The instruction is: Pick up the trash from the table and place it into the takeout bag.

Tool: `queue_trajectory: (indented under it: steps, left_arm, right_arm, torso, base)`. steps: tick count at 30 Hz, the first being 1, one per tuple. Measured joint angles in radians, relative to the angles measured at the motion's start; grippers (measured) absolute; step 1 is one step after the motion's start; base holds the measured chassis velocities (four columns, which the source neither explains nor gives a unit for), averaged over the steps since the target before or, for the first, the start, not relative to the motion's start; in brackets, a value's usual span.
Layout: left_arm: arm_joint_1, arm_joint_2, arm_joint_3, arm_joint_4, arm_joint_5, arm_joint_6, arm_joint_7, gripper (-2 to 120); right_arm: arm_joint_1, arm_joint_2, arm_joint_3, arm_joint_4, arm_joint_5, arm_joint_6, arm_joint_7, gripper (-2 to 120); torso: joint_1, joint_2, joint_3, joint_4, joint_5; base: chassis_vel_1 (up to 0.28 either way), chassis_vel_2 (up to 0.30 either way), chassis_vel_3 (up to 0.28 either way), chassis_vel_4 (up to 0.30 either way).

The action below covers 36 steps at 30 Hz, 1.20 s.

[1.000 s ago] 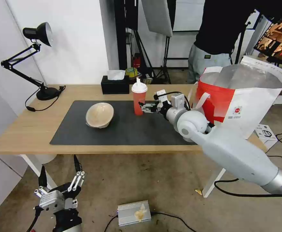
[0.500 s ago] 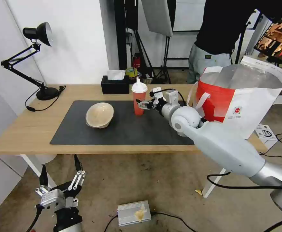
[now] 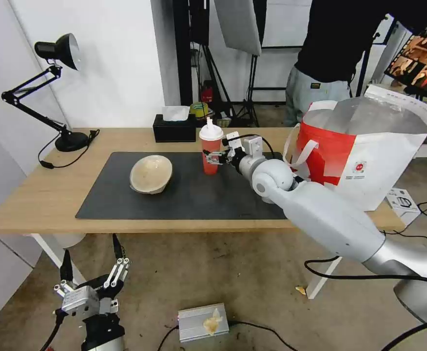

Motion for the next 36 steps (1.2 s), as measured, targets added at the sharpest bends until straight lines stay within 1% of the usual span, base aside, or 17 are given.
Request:
queue_trajectory:
  steps: [13,24,36]
  left_arm:
    - [-0.005,0.001,0.001,0.012,0.0,0.0,0.0,100]
    - [-0.011,0.006,0.001,0.019,-0.007,0.0,-0.001,100]
    - [-0.016,0.009,0.002,0.032,-0.01,0.0,-0.001,100]
  right_arm:
    - [0.018,0.027,-0.01,-0.078,-0.006,0.01,-0.026,100]
    - [0.054,0.068,-0.026,-0.145,-0.005,0.016,-0.057,100]
    - [0.06,0.109,-0.019,-0.206,-0.022,0.023,-0.073,100]
  torso:
    - [0.0,0.0,0.0,0.0,0.0]
    - [0.0,0.0,0.0,0.0,-0.0001]
    - [0.0,0.0,0.0,0.0,0.0]
  base:
    - [0.0,0.0,0.0,0.0]
    - [0.0,0.0,0.0,0.0]
    - [0.0,0.0,0.0,0.0]
